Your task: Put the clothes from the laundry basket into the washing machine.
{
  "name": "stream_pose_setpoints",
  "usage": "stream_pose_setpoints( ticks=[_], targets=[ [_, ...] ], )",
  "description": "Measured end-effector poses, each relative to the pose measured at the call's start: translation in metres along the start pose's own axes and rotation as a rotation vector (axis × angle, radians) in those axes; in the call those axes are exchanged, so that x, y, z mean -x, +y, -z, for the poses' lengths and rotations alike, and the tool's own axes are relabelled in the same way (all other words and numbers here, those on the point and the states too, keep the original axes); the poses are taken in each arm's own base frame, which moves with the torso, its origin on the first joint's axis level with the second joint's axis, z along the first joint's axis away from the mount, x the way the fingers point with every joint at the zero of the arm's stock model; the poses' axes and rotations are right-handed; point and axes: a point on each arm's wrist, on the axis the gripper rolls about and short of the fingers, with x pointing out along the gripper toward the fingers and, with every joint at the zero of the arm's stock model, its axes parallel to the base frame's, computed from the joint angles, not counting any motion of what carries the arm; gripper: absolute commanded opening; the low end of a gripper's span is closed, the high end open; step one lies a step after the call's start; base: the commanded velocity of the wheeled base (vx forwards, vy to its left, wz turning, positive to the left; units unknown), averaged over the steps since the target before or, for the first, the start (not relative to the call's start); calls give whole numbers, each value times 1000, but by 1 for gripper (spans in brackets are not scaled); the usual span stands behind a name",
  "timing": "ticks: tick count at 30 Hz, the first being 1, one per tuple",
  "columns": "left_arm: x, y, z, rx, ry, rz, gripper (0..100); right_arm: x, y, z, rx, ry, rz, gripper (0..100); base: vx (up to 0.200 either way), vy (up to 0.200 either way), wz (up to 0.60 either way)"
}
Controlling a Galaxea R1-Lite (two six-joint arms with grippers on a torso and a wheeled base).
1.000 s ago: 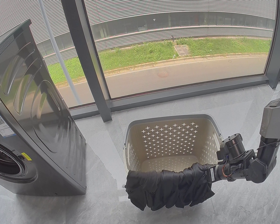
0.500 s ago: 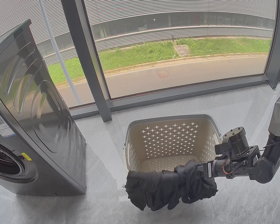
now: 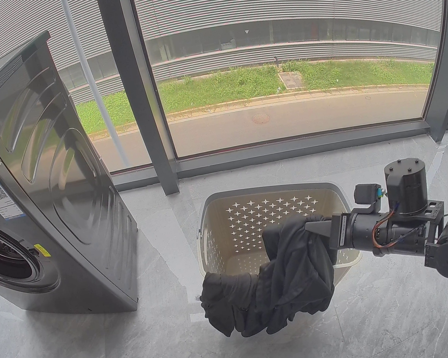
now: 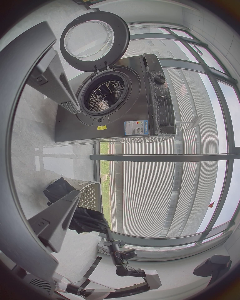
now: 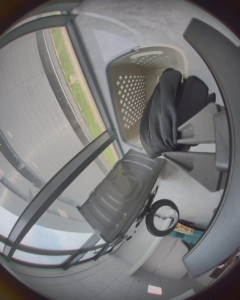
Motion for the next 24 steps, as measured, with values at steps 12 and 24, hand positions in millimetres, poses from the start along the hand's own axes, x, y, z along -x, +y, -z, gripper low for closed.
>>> stream_pose_setpoints(
  ticks=[12, 24],
  targets=[
    [0, 0, 0, -2, 0, 1, 100, 55, 68, -30, 25, -190, -191, 0, 0, 0, 0],
    [0, 0, 0, -2, 0, 1, 100, 85, 88, -44, 48, -304, -287, 0, -100, 0, 0]
  ],
)
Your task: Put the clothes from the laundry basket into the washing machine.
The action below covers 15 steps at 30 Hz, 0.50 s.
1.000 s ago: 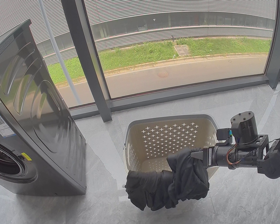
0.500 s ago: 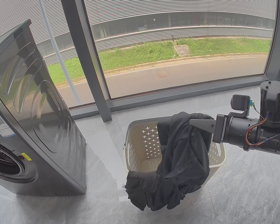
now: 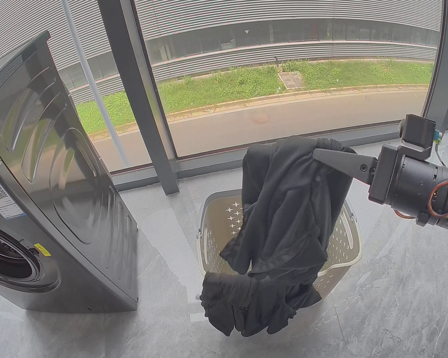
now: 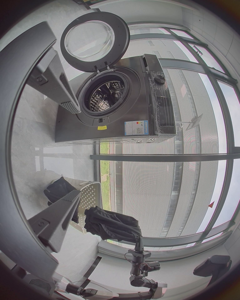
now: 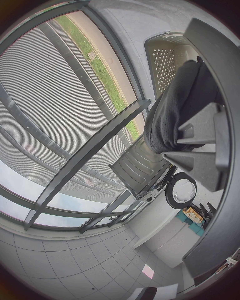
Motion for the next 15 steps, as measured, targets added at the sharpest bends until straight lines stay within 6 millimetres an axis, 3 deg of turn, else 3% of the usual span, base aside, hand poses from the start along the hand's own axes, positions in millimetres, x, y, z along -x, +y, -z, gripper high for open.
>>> stream_pose_setpoints(
  ticks=[6, 15],
  targets=[
    [0, 0, 0, 9, 0, -1, 100, 6, -1, 1, 8, 8, 1, 0, -200, 0, 0],
    [0, 0, 0, 0, 0, 0, 100, 15, -5, 9, 74, 41, 22, 0, 0, 0, 0]
  ],
)
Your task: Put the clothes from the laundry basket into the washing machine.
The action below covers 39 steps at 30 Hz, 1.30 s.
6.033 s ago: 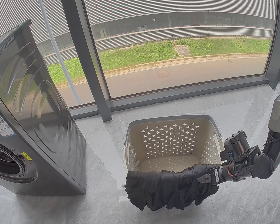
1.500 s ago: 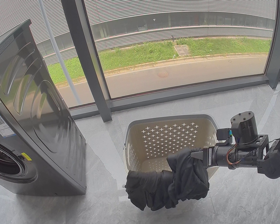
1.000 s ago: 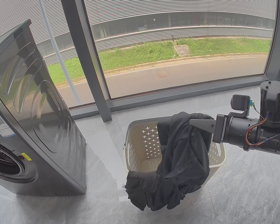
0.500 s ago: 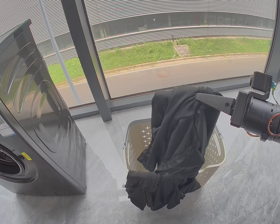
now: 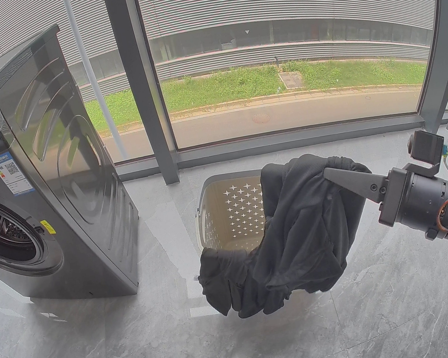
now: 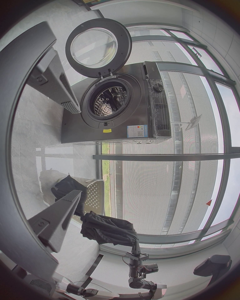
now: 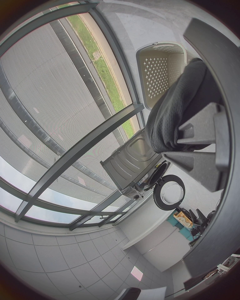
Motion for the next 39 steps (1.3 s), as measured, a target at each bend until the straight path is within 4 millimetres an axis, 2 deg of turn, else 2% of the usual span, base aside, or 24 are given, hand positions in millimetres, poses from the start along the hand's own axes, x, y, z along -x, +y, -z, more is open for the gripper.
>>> stream_pose_setpoints(
  ticks=[6, 39],
  targets=[
    [0, 0, 0, 4, 0, 1, 100, 8, 1, -1, -2, -1, -3, 0, 0, 0, 0],
    [0, 0, 0, 35, 3, 0, 100, 9, 6, -1, 3, -4, -38, 0, 0, 200, 0]
  ],
)
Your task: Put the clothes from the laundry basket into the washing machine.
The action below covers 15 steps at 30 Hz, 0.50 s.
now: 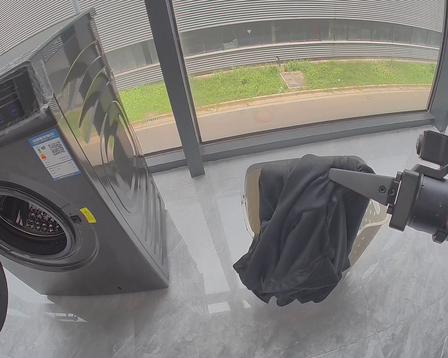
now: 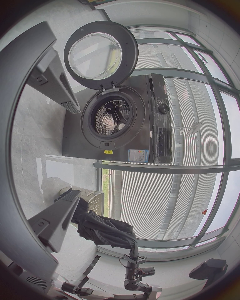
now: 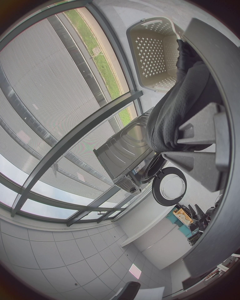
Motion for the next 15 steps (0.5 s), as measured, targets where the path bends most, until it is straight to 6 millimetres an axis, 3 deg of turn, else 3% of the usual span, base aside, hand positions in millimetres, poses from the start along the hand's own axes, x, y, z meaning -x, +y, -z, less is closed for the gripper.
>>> stream_pose_setpoints(
  ticks=[15],
  targets=[
    [0, 0, 0, 4, 0, -3, 100, 2, 0, 6, -8, 26, -1, 0, 0, 200, 0]
  ],
)
